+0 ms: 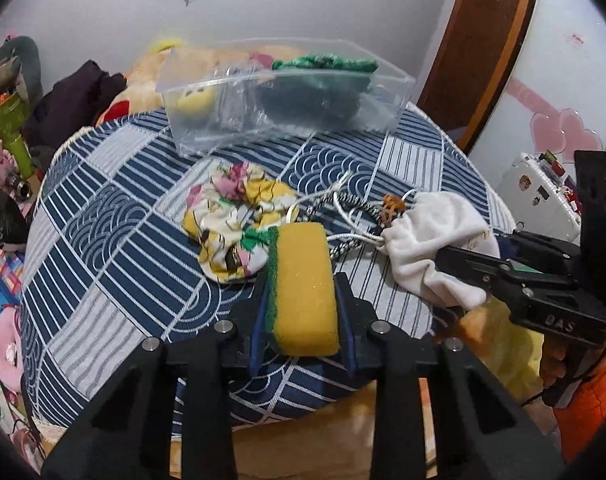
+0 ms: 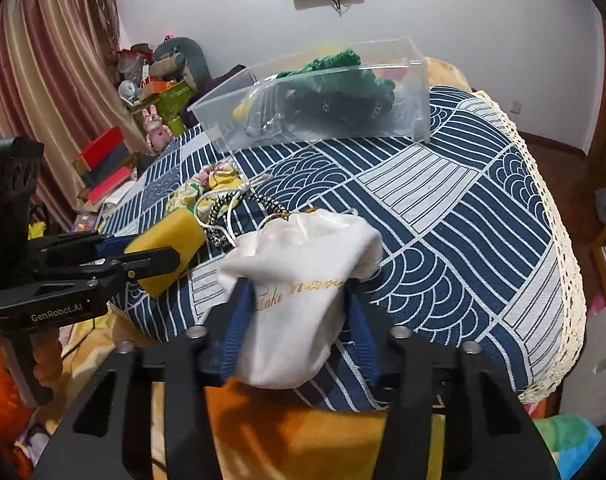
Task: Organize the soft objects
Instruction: 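Drop the yellow sponge into the box with the left tool while the right tool drops the white bag in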
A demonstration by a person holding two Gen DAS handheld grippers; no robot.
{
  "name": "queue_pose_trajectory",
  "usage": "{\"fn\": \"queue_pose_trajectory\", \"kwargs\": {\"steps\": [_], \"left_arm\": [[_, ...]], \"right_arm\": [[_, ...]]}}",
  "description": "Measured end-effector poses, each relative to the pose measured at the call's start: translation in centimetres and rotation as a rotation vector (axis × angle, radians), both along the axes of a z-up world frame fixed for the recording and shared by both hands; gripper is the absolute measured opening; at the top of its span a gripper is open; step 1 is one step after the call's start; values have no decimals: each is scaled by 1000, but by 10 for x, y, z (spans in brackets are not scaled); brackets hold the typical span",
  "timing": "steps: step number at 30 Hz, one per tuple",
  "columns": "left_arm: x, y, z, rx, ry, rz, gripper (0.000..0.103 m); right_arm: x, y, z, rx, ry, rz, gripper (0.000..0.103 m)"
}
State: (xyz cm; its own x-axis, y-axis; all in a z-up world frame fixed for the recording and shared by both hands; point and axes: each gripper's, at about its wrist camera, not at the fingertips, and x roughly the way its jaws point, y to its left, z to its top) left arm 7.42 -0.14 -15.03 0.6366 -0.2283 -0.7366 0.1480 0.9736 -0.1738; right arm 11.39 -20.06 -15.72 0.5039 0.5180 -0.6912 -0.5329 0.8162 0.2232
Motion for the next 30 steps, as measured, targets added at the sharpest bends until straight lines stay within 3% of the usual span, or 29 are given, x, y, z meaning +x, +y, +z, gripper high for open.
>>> {"fn": "queue_pose_trajectory", "kwargs": {"steps": [5,15,30], "left_arm": [[-1,0,18,5,-64,-3,30],[9,12,65,-5,-197,24,30],[52,29,109,-14,-328,87,30]], "right_arm": [[0,-5,10,21,-25,-19,22],[1,-17,58,80,-171,-72,21],[37,-5,116,144,-360,-121,21]]}}
